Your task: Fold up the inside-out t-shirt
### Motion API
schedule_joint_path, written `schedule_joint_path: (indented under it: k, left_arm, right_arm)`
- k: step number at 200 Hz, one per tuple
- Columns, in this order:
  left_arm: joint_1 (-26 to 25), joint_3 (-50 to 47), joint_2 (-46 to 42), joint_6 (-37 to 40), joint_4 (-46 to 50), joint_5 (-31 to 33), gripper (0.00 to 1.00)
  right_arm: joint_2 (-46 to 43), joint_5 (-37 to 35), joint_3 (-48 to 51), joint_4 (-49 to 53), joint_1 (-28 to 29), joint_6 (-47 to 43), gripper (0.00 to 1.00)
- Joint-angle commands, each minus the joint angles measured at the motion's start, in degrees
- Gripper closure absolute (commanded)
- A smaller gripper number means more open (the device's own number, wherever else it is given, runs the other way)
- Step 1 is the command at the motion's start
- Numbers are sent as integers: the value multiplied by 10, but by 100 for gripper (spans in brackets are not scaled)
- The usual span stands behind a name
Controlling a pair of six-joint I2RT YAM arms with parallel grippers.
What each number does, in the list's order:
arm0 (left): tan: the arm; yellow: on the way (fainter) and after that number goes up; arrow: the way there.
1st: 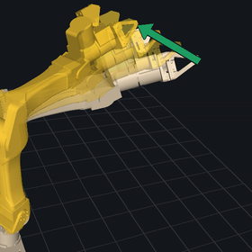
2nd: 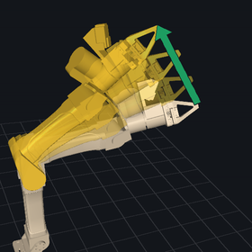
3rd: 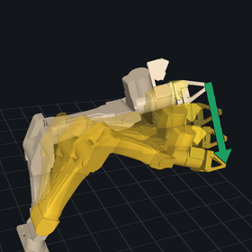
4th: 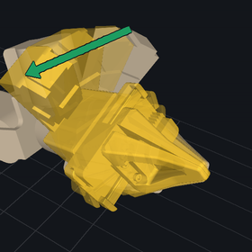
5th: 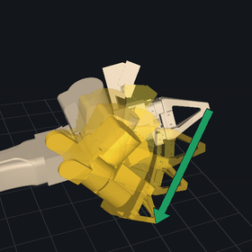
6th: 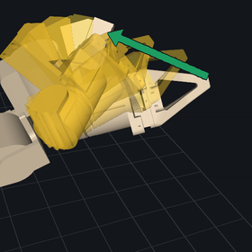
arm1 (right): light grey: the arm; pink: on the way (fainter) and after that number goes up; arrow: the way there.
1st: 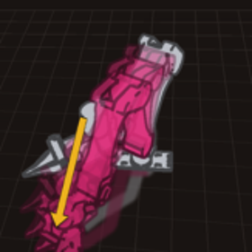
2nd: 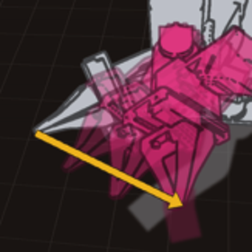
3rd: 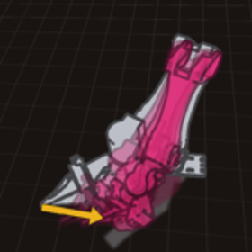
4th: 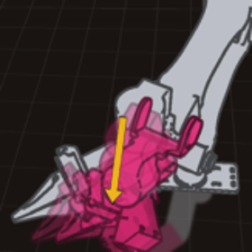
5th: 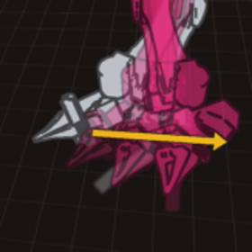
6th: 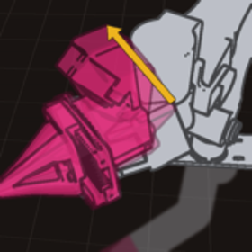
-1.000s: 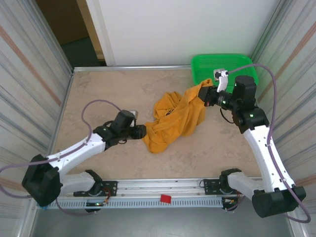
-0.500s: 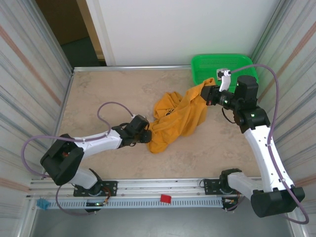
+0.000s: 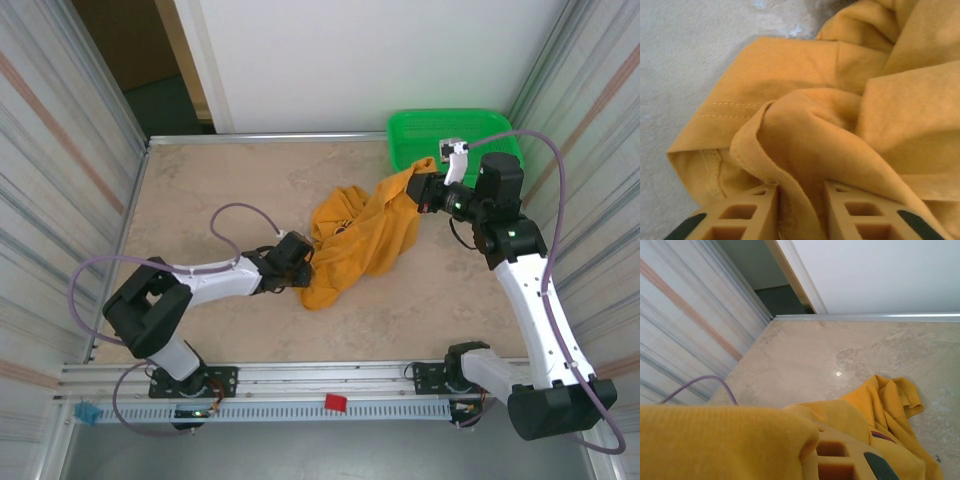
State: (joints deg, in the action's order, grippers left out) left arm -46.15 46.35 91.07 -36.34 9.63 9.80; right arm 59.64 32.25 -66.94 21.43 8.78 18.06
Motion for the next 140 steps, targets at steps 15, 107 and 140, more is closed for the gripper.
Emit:
schedule_joint_path:
  k: [15,107,140]
  left_arm:
    - [4,-8,-27,2,40,52,94]
    - [397,367,-250,52,55,-436,100]
    - [400,584,-206,34,60,-457,100]
  right_arm:
    - [-8,-16,4,-20,-19,25,100]
    - [79,56,-216,-116,-271,269,100]
    - [86,83,-329,-130,-278,298,100]
